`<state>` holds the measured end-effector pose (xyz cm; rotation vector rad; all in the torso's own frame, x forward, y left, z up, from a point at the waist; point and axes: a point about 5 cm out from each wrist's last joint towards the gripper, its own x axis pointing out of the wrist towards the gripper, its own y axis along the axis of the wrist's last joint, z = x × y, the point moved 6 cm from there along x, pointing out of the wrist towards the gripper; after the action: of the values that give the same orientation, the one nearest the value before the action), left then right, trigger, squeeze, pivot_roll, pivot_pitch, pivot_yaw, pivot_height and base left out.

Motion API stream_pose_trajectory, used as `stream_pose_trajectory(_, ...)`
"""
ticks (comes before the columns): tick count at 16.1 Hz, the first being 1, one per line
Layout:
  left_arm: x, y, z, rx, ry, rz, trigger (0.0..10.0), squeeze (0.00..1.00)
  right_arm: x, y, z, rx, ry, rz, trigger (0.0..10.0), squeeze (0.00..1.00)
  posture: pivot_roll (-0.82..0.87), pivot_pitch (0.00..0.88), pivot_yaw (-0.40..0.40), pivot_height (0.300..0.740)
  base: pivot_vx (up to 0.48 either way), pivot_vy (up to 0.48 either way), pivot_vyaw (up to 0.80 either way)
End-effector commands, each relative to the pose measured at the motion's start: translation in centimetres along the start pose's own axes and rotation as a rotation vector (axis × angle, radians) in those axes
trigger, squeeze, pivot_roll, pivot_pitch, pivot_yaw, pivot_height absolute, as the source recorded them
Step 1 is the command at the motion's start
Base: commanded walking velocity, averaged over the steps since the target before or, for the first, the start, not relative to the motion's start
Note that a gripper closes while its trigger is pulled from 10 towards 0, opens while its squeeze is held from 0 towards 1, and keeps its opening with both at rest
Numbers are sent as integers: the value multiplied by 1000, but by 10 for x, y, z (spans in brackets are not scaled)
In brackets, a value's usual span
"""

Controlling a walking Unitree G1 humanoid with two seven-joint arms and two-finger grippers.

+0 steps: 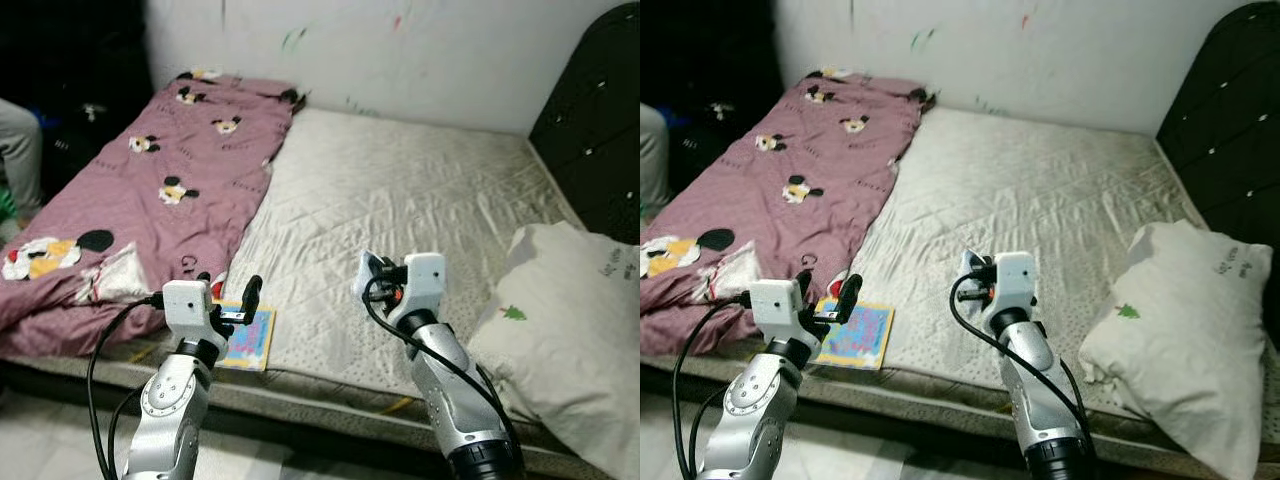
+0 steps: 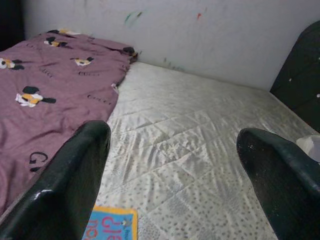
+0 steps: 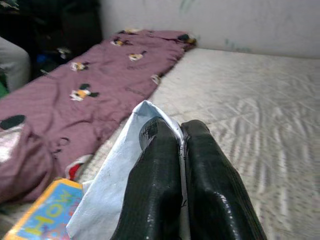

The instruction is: Clean up the room

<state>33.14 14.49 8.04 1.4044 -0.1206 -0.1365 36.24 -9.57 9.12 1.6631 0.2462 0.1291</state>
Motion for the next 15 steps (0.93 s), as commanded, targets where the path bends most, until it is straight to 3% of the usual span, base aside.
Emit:
stream_pose_trajectory(1, 1, 5, 4, 3, -20, 15, 10000, 0, -1, -5, 5, -19, -9, -16, 10000, 0, 31, 0, -45, 740, 296, 0, 0)
stream_pose_trajectory(6, 1, 3, 4, -2, -17, 5, 10000, 0, 1, 0, 7, 17, -8, -10, 10000, 0, 28, 0, -47, 740, 290, 0, 0)
stream_pose_trajectory(10, 1, -5, -4, -20, 40, -36, 10000, 0, 2, 0, 12, 4, -12, -7, 10000, 0, 28, 0, -47, 740, 0, 0, -125)
stream_pose_trajectory(15, 2, -3, -1, -15, 24, -30, 10000, 0, 1, -3, 19, 8, -39, -15, 10000, 0, 29, 0, -44, 740, 0, 361, 0)
